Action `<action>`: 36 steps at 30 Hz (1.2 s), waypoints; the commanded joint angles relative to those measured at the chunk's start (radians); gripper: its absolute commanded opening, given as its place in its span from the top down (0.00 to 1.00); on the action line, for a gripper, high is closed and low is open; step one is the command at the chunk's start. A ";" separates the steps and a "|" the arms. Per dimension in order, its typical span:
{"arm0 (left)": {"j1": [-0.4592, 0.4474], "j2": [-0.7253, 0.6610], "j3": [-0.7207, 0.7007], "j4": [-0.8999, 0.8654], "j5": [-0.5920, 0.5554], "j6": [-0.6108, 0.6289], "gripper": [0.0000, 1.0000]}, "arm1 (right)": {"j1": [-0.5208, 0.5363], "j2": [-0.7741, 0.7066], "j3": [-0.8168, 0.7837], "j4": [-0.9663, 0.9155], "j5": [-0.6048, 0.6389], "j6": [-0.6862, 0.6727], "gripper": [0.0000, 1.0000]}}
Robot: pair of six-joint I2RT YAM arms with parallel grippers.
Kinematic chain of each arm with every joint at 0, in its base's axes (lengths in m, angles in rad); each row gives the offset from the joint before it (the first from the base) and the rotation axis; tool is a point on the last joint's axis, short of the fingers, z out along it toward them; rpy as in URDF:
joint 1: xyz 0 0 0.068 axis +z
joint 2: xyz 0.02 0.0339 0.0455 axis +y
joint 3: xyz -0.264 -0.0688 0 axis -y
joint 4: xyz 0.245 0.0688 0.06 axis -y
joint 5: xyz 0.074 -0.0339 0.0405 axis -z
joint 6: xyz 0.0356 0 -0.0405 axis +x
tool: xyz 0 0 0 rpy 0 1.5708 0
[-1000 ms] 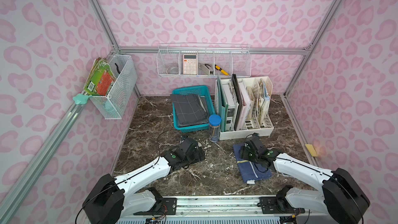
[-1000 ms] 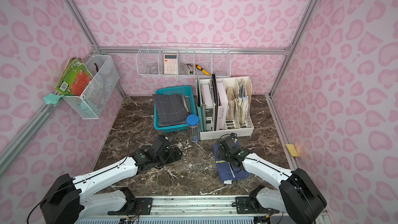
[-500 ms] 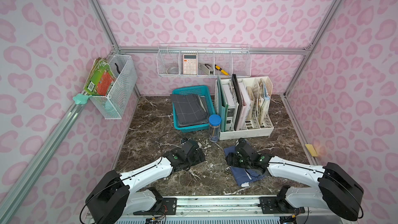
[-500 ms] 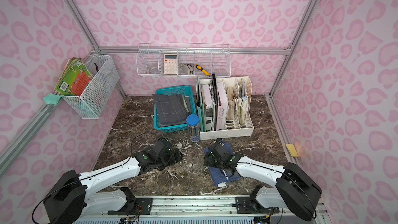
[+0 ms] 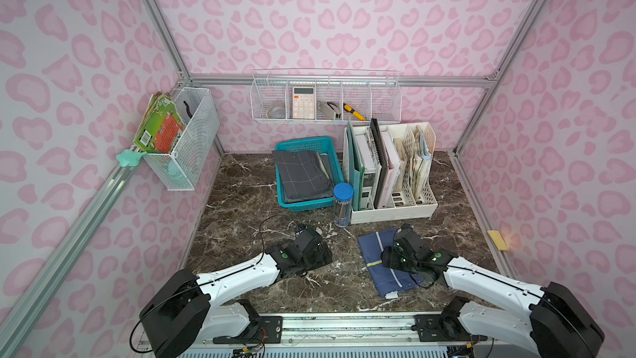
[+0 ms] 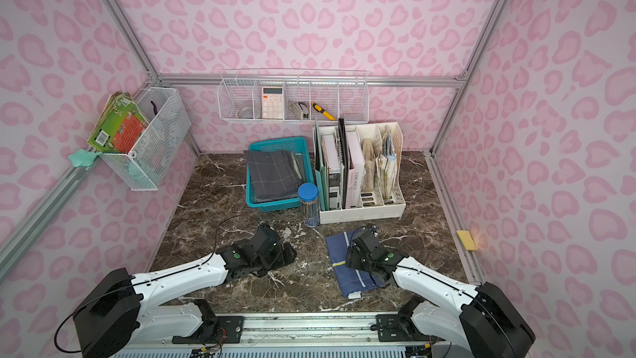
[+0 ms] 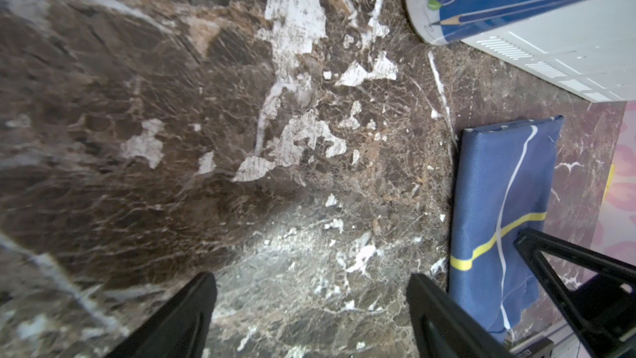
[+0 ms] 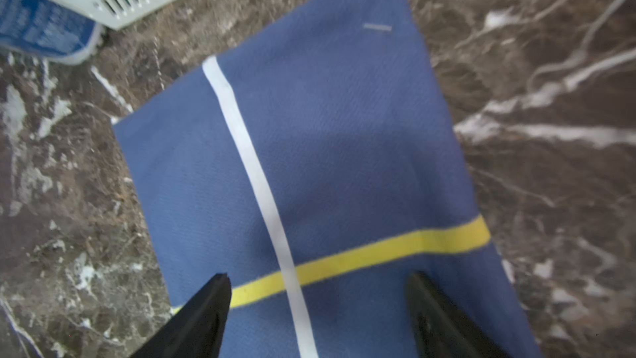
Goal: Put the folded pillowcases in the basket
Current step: Move the pillowcase to the center of the board.
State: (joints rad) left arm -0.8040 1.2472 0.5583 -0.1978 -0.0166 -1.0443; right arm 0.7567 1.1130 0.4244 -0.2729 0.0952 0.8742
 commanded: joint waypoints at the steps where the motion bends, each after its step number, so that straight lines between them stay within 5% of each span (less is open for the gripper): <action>1: -0.001 0.010 -0.003 0.017 -0.005 -0.016 0.09 | 0.066 0.039 0.008 0.083 -0.060 0.058 0.17; 8: -0.001 0.015 -0.002 -0.003 -0.003 -0.020 0.12 | 0.179 0.122 0.096 0.160 -0.077 0.110 0.17; 16: -0.013 0.106 0.044 0.044 0.058 0.001 0.20 | 0.103 -0.019 0.115 -0.041 0.125 0.028 0.18; 23: -0.055 0.232 0.143 0.085 0.084 0.009 0.25 | -0.075 -0.082 0.002 0.074 -0.045 -0.088 0.21; 31: -0.063 0.336 0.189 0.115 0.110 -0.006 0.31 | -0.057 0.003 -0.033 0.169 -0.169 -0.075 0.24; 36: -0.061 0.320 0.187 0.067 0.069 -0.011 0.33 | 0.064 0.057 -0.003 0.233 -0.187 -0.051 0.27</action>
State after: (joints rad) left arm -0.8665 1.5719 0.7464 -0.0643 0.0845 -1.0477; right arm 0.7773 1.1488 0.3992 -0.1024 -0.0624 0.8120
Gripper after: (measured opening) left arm 0.673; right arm 0.727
